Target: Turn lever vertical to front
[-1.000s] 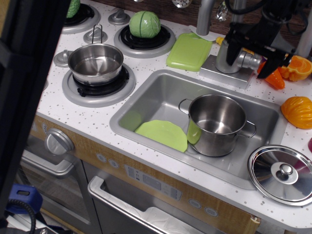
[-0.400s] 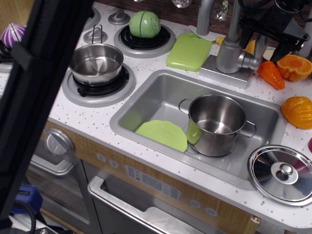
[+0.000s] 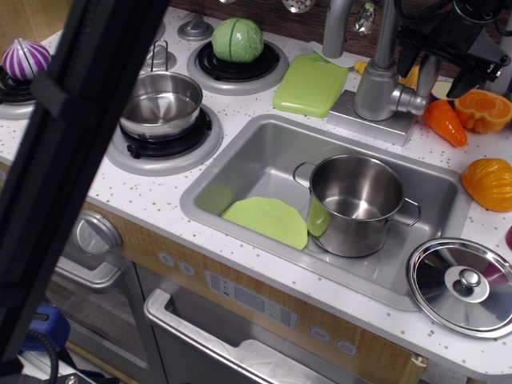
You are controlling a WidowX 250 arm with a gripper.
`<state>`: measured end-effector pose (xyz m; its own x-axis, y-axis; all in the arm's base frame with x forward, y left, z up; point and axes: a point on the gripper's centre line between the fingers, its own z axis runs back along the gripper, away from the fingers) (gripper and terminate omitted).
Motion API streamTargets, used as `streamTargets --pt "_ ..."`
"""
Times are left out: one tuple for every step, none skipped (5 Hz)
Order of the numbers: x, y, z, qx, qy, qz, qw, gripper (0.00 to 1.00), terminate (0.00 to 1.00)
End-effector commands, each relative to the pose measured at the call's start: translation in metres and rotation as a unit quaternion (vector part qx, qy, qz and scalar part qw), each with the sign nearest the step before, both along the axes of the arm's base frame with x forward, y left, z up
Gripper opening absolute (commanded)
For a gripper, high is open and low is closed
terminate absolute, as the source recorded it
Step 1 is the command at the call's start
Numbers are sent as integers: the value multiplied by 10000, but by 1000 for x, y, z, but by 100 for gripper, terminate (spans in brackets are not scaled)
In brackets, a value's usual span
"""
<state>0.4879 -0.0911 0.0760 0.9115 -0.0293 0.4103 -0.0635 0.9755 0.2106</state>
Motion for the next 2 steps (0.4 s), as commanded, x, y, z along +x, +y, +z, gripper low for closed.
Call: streamTargets --pt "13 0 29 -9 -337 -47 9994 100 0" --pt "15 -2 31 -5 -316 28 9995 0 0"
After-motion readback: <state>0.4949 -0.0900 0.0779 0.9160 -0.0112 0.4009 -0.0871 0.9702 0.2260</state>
